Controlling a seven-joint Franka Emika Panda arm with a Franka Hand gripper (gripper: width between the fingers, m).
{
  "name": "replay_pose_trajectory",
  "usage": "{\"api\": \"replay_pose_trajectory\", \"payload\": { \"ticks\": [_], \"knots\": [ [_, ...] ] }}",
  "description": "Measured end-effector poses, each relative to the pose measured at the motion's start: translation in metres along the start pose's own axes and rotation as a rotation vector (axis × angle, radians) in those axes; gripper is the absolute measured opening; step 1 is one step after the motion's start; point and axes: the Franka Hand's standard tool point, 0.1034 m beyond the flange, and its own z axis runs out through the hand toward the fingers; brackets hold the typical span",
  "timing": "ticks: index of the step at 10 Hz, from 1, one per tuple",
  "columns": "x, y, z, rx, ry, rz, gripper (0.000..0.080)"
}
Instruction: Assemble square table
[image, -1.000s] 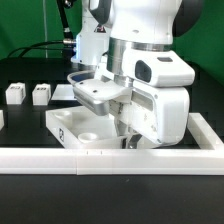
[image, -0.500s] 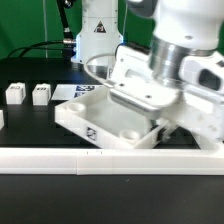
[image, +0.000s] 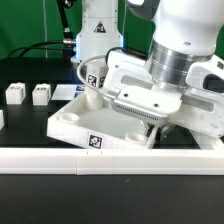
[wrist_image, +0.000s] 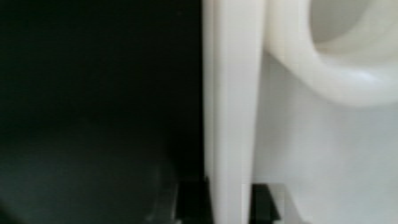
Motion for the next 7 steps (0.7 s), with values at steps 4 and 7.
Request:
{"api": "replay_pose_trajectory", "payload": {
  "ticks": [4, 7],
  "knots": [
    [-0.0017, -0.0060, 0.0039, -0.118, 0.041, -0.187, 0.0054],
    [-0.0027, -0.0069, 0.0044, -0.179, 0.035, -0.165, 0.0054]
  ]
}}
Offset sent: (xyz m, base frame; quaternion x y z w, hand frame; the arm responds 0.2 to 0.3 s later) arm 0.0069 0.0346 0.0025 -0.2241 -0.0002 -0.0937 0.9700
